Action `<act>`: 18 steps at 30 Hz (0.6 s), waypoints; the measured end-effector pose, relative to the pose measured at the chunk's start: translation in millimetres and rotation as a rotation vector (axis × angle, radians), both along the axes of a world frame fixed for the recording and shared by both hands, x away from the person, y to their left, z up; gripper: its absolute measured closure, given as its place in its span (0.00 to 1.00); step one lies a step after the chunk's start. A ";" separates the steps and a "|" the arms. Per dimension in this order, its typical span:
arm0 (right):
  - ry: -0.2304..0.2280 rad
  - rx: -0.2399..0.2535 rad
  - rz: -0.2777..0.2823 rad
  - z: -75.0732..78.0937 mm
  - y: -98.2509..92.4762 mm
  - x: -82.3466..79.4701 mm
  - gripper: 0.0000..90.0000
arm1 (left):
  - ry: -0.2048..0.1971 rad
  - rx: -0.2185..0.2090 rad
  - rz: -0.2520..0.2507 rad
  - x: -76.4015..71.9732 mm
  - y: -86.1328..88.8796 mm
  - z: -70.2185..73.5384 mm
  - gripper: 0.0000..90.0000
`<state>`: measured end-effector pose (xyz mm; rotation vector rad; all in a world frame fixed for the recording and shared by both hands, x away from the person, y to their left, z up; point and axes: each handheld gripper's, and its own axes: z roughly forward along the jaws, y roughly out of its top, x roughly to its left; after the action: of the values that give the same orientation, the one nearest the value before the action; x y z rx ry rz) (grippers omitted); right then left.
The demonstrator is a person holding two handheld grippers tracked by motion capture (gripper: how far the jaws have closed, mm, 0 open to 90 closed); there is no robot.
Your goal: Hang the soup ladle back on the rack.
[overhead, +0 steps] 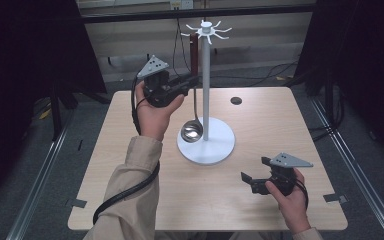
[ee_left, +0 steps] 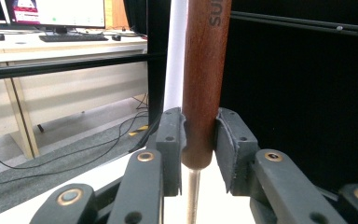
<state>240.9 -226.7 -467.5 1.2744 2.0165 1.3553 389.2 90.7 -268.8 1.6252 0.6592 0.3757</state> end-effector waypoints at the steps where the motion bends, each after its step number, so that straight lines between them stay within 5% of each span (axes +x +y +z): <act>1: 0.000 0.000 0.000 0.0 0.0 0.0 0.03 | 0.001 -0.006 0.003 0.0 0.0 -0.1 0.80; 18: 0.006 0.003 -0.001 -0.5 -1.4 -1.1 0.03 | -0.002 0.033 0.022 -2.1 4.9 -0.5 0.64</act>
<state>239.8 -228.0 -467.9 1.2817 2.0187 1.3557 387.1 95.6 -269.3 1.6496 0.6726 0.4059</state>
